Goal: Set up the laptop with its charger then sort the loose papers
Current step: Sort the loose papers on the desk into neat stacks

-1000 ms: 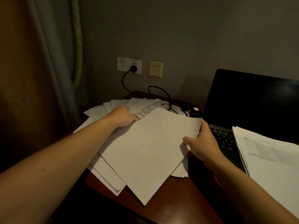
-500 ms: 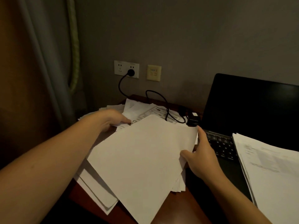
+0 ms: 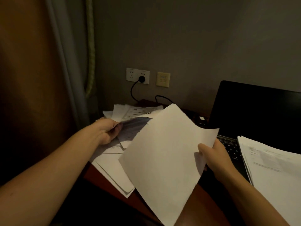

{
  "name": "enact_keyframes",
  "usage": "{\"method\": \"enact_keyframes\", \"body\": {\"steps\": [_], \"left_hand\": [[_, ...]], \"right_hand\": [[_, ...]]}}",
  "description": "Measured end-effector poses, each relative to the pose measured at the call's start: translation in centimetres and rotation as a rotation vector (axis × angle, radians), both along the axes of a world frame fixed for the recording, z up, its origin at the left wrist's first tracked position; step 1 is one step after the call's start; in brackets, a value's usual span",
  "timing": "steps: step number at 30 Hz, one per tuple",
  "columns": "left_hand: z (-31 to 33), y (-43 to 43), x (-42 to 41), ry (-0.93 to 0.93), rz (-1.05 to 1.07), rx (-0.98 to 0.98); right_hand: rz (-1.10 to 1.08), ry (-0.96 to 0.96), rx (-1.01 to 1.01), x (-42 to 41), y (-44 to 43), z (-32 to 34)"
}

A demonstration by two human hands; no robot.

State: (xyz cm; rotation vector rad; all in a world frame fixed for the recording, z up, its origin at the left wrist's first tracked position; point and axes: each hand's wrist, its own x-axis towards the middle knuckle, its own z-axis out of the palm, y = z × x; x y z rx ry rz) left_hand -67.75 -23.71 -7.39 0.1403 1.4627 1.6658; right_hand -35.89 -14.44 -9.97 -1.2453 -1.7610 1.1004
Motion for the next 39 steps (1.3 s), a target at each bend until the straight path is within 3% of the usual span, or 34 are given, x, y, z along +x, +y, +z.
{"method": "enact_keyframes", "body": {"steps": [4, 11, 14, 18, 20, 26, 31, 36, 39], "left_hand": [[0.0, -0.1, 1.4, -0.025, -0.015, 0.006], [-0.5, -0.1, 2.5, -0.24, 0.013, 0.152], [-0.5, -0.3, 2.9, -0.25, -0.011, 0.153], [-0.2, -0.3, 4.2, 0.045, -0.126, 0.031], [-0.2, -0.4, 4.8, 0.234, -0.206, -0.059], [-1.3, -0.4, 5.5, 0.572, -0.382, -0.254], [-0.8, -0.8, 6.6, 0.821, -0.565, -0.303], [-0.2, -1.4, 7.0, 0.919, -0.816, -0.31], [0.1, -1.4, 7.0, 1.123, -0.702, -0.391]], "right_hand": [[-0.005, -0.115, -0.054, 0.6, -0.2, 0.5], [-0.045, -0.167, -0.171, 1.2, -0.1, 1.4], [-0.056, -0.173, -0.187, 1.6, 0.2, 1.6], [-0.042, -0.092, -0.21, 1.7, 0.3, 1.7], [-0.04, 0.003, -0.252, 1.6, 0.3, 1.6], [-0.021, 0.352, -0.472, 0.9, 0.6, 1.2], [0.159, 0.249, -0.413, 0.4, 0.0, 0.6], [0.12, 0.175, -0.332, 0.2, -0.1, 0.1], [0.061, 0.161, -0.31, 0.3, 0.3, 0.1]]}}
